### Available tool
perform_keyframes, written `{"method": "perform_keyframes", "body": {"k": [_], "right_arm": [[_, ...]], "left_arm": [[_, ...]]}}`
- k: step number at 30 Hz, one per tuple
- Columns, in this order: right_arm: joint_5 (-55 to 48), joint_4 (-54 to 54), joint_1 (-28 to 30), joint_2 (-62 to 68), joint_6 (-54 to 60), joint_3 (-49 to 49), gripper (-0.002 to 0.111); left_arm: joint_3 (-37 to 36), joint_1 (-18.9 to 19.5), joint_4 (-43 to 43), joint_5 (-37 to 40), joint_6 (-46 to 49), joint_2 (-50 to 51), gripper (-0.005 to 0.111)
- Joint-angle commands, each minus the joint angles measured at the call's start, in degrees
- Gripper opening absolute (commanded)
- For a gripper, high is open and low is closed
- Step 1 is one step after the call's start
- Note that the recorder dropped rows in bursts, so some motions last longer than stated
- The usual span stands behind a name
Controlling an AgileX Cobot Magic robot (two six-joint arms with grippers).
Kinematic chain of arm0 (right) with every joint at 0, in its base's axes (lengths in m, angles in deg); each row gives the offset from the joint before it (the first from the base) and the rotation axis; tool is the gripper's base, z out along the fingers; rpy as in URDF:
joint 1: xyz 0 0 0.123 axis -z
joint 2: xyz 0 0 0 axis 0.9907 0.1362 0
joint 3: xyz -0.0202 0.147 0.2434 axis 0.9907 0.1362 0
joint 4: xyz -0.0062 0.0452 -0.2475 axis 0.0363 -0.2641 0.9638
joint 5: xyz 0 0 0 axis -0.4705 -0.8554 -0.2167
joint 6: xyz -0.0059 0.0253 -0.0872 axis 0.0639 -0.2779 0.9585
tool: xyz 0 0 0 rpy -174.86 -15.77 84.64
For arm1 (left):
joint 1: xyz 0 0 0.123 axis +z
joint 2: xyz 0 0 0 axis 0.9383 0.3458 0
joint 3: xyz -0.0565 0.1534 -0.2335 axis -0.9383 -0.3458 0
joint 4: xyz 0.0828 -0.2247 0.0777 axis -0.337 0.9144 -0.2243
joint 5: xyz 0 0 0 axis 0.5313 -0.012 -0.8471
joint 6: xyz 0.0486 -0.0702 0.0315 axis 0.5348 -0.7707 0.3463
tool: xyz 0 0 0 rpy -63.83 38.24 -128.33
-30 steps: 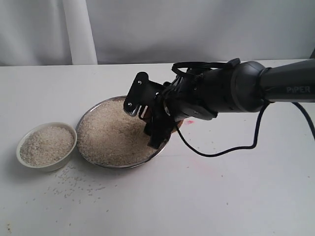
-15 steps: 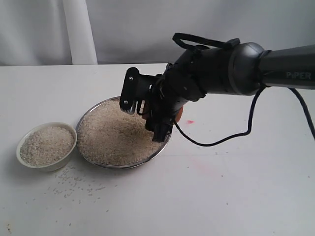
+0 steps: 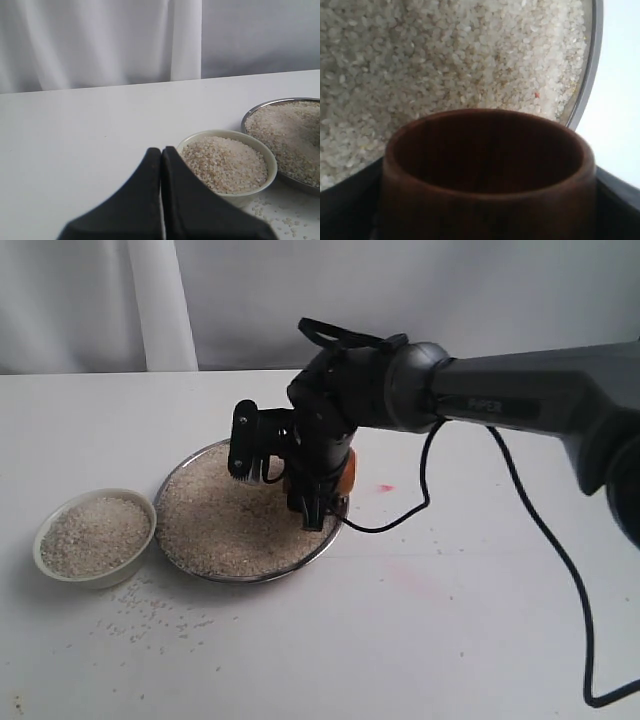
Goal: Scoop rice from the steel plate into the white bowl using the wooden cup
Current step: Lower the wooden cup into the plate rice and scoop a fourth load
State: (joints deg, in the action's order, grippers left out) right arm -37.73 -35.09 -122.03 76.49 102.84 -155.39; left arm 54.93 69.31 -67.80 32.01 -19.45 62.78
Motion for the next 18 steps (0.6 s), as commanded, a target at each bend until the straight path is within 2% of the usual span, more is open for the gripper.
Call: {"method": "perform_keyframes", "body": {"k": [1,8,18], "right_arm": [[-5.0,1.0,-0.7,2.9,1.0,-6.2,0.0],[-11.4,1.1,-2.3,6.9,3.9,-12.3,0.0],[-12.9,0.8,-3.4,11.8,5.0,-16.7,0.0]], "left_arm": [[-0.1,-0.2,0.5,-0.6,-0.3,0.0,0.0],[-0.1,-0.2,0.5,-0.6,-0.3,0.0,0.0],[-0.1,-0.2,0.5,-0.6,-0.3,0.0,0.0]]}}
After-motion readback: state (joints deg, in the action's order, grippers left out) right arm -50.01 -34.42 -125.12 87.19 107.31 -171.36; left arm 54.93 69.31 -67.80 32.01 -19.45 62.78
